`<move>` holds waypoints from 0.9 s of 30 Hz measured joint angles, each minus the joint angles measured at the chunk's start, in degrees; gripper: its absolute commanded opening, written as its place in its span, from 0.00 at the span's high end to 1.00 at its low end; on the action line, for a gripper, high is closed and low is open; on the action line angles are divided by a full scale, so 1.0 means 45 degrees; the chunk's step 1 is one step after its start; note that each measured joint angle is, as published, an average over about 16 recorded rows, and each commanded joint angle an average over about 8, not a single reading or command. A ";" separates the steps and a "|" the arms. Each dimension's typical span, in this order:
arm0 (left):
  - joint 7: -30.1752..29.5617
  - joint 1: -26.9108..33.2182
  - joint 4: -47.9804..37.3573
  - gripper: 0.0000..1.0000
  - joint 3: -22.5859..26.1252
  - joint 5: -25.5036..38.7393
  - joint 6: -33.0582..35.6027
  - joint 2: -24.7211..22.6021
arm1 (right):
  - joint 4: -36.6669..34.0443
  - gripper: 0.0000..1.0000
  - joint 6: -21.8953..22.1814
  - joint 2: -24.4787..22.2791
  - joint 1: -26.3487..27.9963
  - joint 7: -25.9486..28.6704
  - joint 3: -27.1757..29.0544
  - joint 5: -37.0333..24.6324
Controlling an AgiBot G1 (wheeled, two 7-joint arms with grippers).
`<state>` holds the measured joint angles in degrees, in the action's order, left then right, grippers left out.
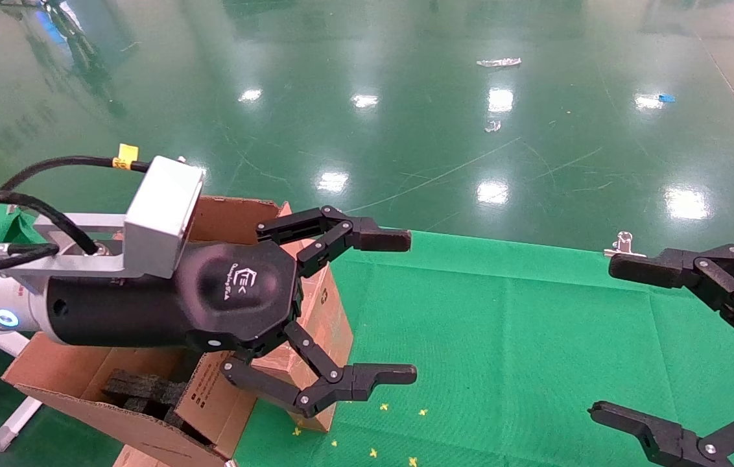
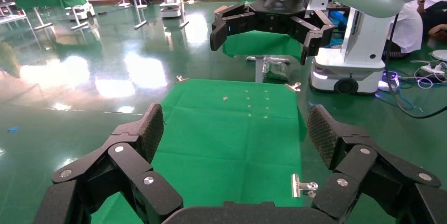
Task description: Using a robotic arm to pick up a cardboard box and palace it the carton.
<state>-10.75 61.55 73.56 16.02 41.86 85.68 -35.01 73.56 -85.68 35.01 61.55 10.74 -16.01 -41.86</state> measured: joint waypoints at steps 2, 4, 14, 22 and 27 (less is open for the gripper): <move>0.0000 0.0000 0.0000 0.00 0.0000 0.0000 0.0000 0.0000 | 0.0000 0.00 0.0000 0.0000 0.0000 0.0000 0.0000 0.0000; 0.0000 0.0000 0.0000 0.00 0.0000 0.0000 0.0000 0.0000 | 0.0000 0.00 0.0001 -0.0001 0.0001 0.0000 -0.0001 0.0000; 0.0017 -0.0001 -0.0015 0.00 0.0030 0.0087 0.0039 0.0050 | -0.0004 0.00 0.0000 0.0000 0.0002 -0.0002 -0.0003 0.0001; 0.0130 0.0147 -0.0238 0.00 0.0445 0.0954 0.0364 0.0189 | -0.0009 0.00 -0.0002 0.0000 0.0006 -0.0007 -0.0009 0.0004; 0.0123 0.0687 -0.0477 0.00 0.1146 0.2240 0.0685 0.0203 | -0.0012 0.00 -0.0002 -0.0002 0.0009 -0.0010 -0.0015 0.0007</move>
<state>-10.19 64.64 71.42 21.18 51.94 88.76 -34.09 73.50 -85.68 35.00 61.59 10.70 -16.08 -41.83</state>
